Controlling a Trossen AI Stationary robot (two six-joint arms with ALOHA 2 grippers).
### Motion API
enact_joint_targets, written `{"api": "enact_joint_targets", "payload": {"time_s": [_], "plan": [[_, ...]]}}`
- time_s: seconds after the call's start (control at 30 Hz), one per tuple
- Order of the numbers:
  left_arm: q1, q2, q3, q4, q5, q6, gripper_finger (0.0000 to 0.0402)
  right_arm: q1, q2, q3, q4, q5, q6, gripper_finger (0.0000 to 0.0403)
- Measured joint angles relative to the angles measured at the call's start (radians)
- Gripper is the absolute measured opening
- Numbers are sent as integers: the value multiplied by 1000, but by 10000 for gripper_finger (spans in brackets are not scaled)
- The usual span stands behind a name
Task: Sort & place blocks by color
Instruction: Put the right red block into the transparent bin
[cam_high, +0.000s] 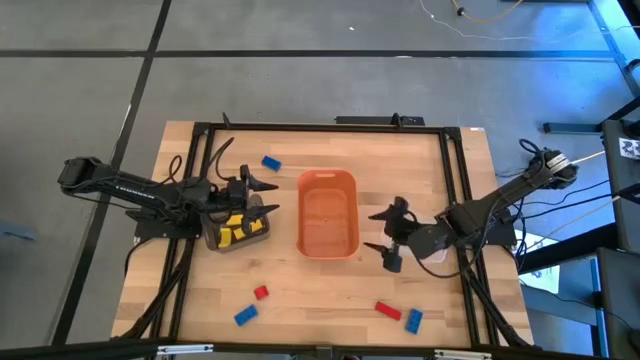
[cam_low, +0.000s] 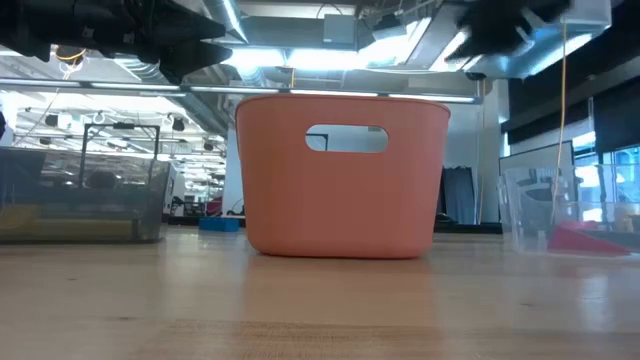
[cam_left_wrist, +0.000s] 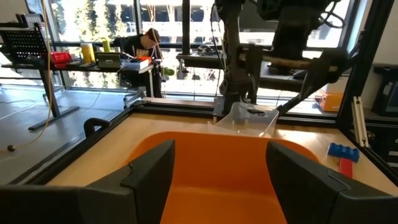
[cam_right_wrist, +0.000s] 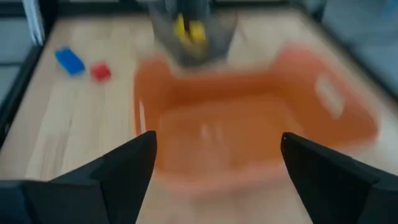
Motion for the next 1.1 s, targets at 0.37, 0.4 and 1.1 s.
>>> {"api": "enact_joint_targets", "payload": {"time_s": [0.37, 0.4, 1.1], "plan": [[0, 0, 0, 3, 0, 2, 244, -213, 1, -147, 579, -176, -367, 343], [0, 0, 0, 3, 0, 2, 244, -227, 1, -163, 615, -184, -375, 343], [0, 0, 0, 3, 0, 1, 244, -177, 2, -92, 410, -266, -145, 343]]}}
